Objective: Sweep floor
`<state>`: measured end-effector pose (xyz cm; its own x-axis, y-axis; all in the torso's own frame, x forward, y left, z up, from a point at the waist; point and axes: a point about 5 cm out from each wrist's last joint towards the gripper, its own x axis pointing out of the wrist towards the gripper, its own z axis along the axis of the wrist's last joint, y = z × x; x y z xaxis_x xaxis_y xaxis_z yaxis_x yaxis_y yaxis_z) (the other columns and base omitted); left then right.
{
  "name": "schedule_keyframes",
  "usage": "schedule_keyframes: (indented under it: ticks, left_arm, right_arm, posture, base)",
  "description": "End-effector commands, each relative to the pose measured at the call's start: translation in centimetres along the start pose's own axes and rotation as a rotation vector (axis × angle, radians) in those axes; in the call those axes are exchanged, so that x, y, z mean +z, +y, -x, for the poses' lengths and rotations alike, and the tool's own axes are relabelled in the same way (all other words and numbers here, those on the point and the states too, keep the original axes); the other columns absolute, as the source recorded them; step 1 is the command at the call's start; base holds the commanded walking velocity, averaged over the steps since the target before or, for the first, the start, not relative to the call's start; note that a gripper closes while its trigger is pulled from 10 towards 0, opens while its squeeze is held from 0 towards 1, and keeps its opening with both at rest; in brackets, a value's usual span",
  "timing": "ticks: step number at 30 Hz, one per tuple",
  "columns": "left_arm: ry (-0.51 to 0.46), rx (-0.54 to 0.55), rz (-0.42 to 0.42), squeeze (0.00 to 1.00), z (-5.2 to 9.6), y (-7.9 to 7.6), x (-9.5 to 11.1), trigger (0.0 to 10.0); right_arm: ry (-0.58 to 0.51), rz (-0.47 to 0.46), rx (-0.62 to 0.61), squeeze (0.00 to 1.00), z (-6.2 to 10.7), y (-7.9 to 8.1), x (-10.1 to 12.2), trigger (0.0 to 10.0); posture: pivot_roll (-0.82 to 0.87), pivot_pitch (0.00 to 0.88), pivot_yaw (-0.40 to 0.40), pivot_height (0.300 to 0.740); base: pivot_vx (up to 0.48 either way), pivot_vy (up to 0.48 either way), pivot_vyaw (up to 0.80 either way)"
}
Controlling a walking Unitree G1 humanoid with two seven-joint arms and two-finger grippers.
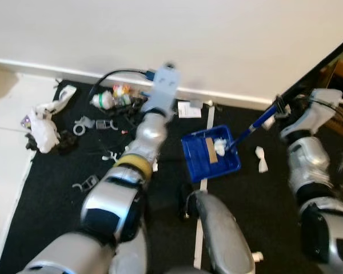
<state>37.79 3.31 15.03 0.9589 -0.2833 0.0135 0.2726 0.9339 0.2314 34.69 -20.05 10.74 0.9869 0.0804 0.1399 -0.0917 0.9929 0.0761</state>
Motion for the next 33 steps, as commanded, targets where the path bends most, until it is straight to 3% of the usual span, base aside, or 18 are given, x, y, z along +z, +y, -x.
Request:
schedule_keyframes:
  ticks: [1, 2, 4, 6, 10, 12, 17, 20, 22, 23, 24, 25, 26, 27, 29, 30, 31, 33]
  left_arm:
    - [0.027, -0.051, 0.137, 0.0, -0.3, -2.9, 1.1, 10.0]
    - [0.027, -0.051, 0.137, 0.0, -0.3, -2.9, 1.1, 10.0]
    - [-0.004, -0.07, 0.242, 0.0, -0.9, -4.4, 3.6, 10.0]
    - [-0.02, -0.087, 0.296, 0.0, -1.1, -5.5, 4.8, 10.0]
    - [-0.058, -0.119, 0.372, 0.0, -1.2, -7.3, 7.1, 10.0]
    - [-0.061, -0.115, 0.382, 0.0, -1.3, -7.3, 7.4, 10.0]
    - [-0.109, -0.038, 0.477, 0.0, -2.2, -4.1, 9.0, 10.0]
    - [-0.147, -0.051, 0.479, 0.0, -2.6, -2.3, 9.9, 10.0]
    - [-0.164, -0.076, 0.455, 0.0, -2.7, -1.6, 10.0, 10.0]
    - [-0.184, -0.126, 0.369, 0.0, -2.7, -0.5, 10.0, 10.0]
    - [-0.184, -0.126, 0.369, 0.0, -2.7, -0.5, 10.0, 10.0]
    - [-0.187, -0.167, 0.248, 0.0, -2.5, 0.9, 9.3, 10.0]
    - [-0.187, -0.167, 0.248, 0.0, -2.5, 0.9, 9.3, 10.0]
    - [-0.17, -0.19, 0.137, 0.0, -2.2, 2.4, 8.4, 10.0]
    - [-0.099, -0.177, 0.008, 0.0, -1.2, 6.1, 6.2, 10.0]
    - [-0.099, -0.177, 0.008, 0.0, -1.2, 6.1, 6.2, 10.0]
    - [-0.064, -0.154, -0.031, 0.0, -0.6, 7.9, 5.2, 10.0]
    - [-0.064, -0.154, -0.031, 0.0, -0.6, 7.9, 5.2, 10.0]
  right_arm:
    - [0.137, -0.083, 0.021, 0.0, 1.5, 1.3, -3.3, 0.0]
    - [0.137, -0.083, 0.021, 0.0, 1.5, 1.3, -3.3, 0.0]
    - [0.144, -0.094, 0.026, 0.0, 1.4, 2.0, -3.5, 0.0]
    - [0.148, -0.102, 0.015, 0.0, 1.4, 2.2, -3.6, 0.0]
    - [0.151, -0.117, -0.02, 0.0, 1.3, 2.1, -3.6, 0.0]
    - [0.149, -0.116, -0.026, 0.0, 1.3, 2.1, -3.6, 0.0]
    - [0.146, -0.117, -0.053, 0.0, 1.3, 1.1, -3.3, 0.0]
    - [0.15, -0.113, -0.05, 0.0, 1.3, 1.0, -3.3, 0.0]
    - [0.149, -0.112, -0.047, 0.0, 1.3, 1.0, -3.3, 0.0]
    - [0.145, -0.112, -0.044, 0.0, 1.1, 1.0, -3.1, 0.0]
    - [0.145, -0.112, -0.044, 0.0, 1.1, 1.0, -3.1, 0.0]
    - [0.138, -0.113, -0.041, 0.0, 1.0, 1.1, -3.0, 0.0]
    - [0.138, -0.113, -0.041, 0.0, 1.0, 1.1, -3.0, 0.0]
    - [0.131, -0.12, -0.039, 0.0, 0.8, 1.1, -2.8, 0.0]
    - [0.108, -0.188, -0.035, 0.0, 0.2, 1.7, -2.4, 0.0]
    - [0.108, -0.188, -0.035, 0.0, 0.2, 1.7, -2.4, 0.0]
    - [0.09, -0.235, -0.023, 0.0, -0.2, 2.2, -2.0, 0.0]
    - [0.09, -0.235, -0.023, 0.0, -0.2, 2.2, -2.0, 0.0]
  posture:
    - [0.0, 0.372, -0.058, 0.74]
    - [0.0, 0.372, -0.058, 0.74]
    - [0.0, 0.377, -0.057, 0.74]
    - [0.0, 0.377, -0.054, 0.74]
    - [-0.01, 0.382, -0.046, 0.74]
    - [-0.01, 0.384, -0.046, 0.74]
    - [0.02, 0.376, -0.064, 0.74]
    - [0.03, 0.36, -0.067, 0.74]
    - [0.03, 0.354, -0.067, 0.74]
    - [0.03, 0.348, -0.068, 0.74]
    - [0.03, 0.348, -0.068, 0.74]
    - [0.03, 0.344, -0.07, 0.74]
    - [0.03, 0.344, -0.07, 0.74]
    - [0.04, 0.34, -0.071, 0.74]
    - [0.04, 0.323, -0.072, 0.74]
    - [0.04, 0.323, -0.072, 0.74]
    - [0.04, 0.326, -0.074, 0.74]
    - [0.04, 0.326, -0.074, 0.74]
  base:
    - [0.0, 0.0, 0.0]
    - [0.0, 0.0, 0.0]
    - [0.0, 0.0, 0.0]
    - [0.0, 0.0, 0.0]
    - [0.0, 0.0, 0.0]
    - [0.0, 0.0, 0.0]
    - [0.0, 0.0, 0.0]
    - [0.0, 0.0, 0.0]
    - [0.0, 0.0, 0.0]
    - [0.0, 0.0, 0.0]
    - [0.0, 0.0, 0.0]
    - [0.0, 0.0, 0.0]
    - [0.0, 0.0, 0.0]
    - [0.0, 0.0, 0.0]
    - [0.0, 0.0, 0.0]
    - [0.0, 0.0, 0.0]
    - [0.0, 0.0, 0.0]
    - [0.0, 0.0, 0.0]
